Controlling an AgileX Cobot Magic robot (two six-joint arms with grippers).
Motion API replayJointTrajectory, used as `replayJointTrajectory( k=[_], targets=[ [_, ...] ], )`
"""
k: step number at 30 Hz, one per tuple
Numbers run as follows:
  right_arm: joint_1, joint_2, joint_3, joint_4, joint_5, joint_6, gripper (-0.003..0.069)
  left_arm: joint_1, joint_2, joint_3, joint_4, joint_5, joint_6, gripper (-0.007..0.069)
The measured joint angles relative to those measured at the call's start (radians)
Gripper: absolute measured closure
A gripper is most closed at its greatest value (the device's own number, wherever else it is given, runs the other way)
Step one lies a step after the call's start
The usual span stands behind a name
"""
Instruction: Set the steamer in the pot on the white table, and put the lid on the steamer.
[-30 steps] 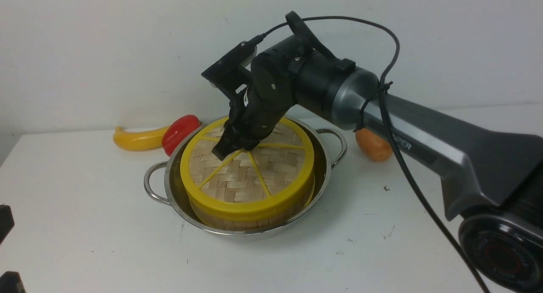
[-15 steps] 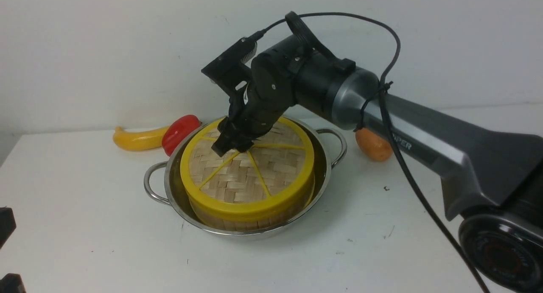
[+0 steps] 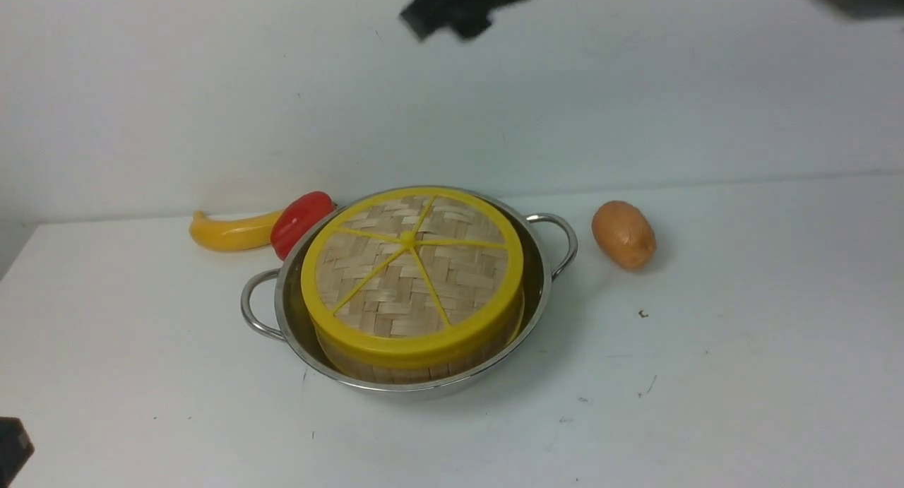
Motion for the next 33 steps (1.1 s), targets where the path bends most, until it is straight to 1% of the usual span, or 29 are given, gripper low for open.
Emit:
replayJointTrajectory(
  k=[2,3,4,5,7,9,11,14,15,17,21,24,30,33],
  targets=[
    [-0.026,-0.146,0.068,-0.006,0.021,0.003,0.0459,-0.001,-0.026,0.082,-0.043,-0.074,0.005,0.0624],
    [-0.026,-0.159,0.077,-0.007,0.023,0.003,0.0473,-0.001,-0.033,0.098,-0.048,-0.080,0.007,0.0624],
    [-0.048,-0.247,0.157,-0.007,0.028,0.005,0.0567,-0.002,-0.060,0.149,-0.081,-0.108,0.016,0.0624],
    [-0.069,-0.311,0.231,-0.003,0.016,0.006,0.0610,-0.002,-0.085,0.174,-0.109,-0.121,0.025,0.0624],
    [-0.095,-0.426,0.402,0.008,-0.034,0.007,0.0653,-0.002,-0.118,0.191,-0.144,-0.136,0.044,0.0624],
    [-0.111,-0.566,0.662,0.025,-0.174,0.009,0.0663,-0.002,-0.148,0.192,-0.171,-0.141,0.065,0.0624],
    [-0.117,-0.665,0.864,0.038,-0.326,0.027,0.0663,-0.002,-0.153,0.192,-0.182,-0.132,0.069,0.0624],
    [-0.119,-0.828,1.219,0.039,-0.577,0.101,0.0663,-0.002,-0.153,0.192,-0.186,-0.118,0.073,0.0624],
    [-0.120,-0.884,1.334,0.033,-0.670,0.149,0.0662,-0.002,-0.153,0.192,-0.185,-0.107,0.075,0.0624],
    [-0.125,-0.958,1.475,0.024,-0.776,0.214,0.0662,-0.002,-0.153,0.192,-0.185,-0.099,0.075,0.0624],
    [-0.125,-1.042,1.576,0.014,-0.823,0.292,0.0661,-0.002,-0.153,0.192,-0.184,-0.091,0.075,0.0614],
    [-0.125,-1.080,1.587,0.011,-0.823,0.322,0.0657,-0.002,-0.153,0.192,-0.184,-0.090,0.075,0.0610],
    [-0.125,-1.084,1.591,0.000,-0.826,0.323,0.0646,-0.002,-0.153,0.192,-0.184,-0.088,0.075,0.0604],
    [-0.125,-1.081,1.594,-0.057,-0.825,0.295,0.0638,-0.002,-0.153,0.192,-0.184,-0.088,0.075,0.0594]
  ],
)
